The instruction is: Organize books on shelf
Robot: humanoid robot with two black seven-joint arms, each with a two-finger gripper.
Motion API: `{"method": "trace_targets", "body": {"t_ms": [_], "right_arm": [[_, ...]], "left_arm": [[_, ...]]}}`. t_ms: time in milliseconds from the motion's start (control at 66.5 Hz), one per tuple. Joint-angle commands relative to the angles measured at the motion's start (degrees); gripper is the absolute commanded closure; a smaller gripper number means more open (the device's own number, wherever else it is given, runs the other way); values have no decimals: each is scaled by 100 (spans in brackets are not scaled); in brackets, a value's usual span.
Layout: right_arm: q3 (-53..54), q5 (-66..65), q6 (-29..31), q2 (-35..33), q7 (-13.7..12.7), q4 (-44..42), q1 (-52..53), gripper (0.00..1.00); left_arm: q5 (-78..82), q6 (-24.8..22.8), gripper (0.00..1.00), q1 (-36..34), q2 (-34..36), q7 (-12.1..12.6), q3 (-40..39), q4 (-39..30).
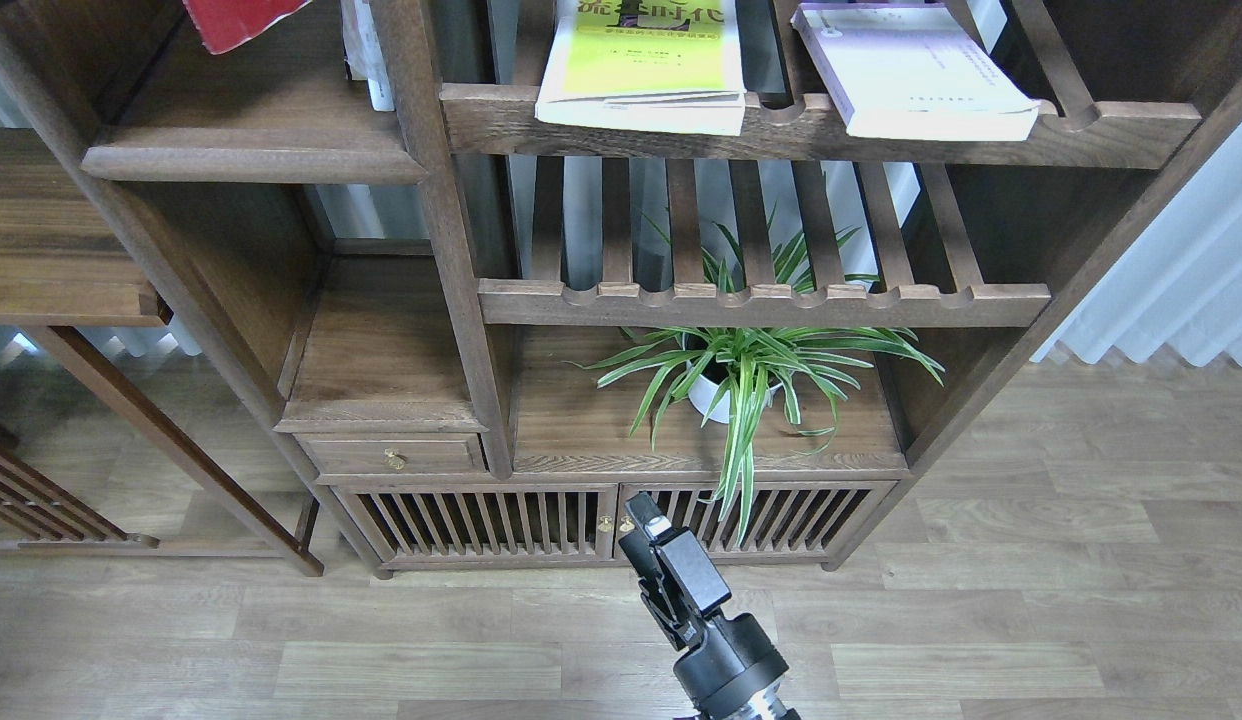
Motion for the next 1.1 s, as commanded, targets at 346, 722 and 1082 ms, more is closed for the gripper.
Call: {"method": "trace_targets", "body": {"t_ms": [346,722,1082], "right_arm": [[0,0,0,0,-1,0,0,1],[0,0,0,0,-1,0,0,1],[0,0,0,0,-1,9,0,1]], "left_arm": [[22,1,96,15,106,304,-19,230],[409,1,96,-231,-491,41,-133,793],[962,1,96,-688,-1115,-275,-98,1583]]}}
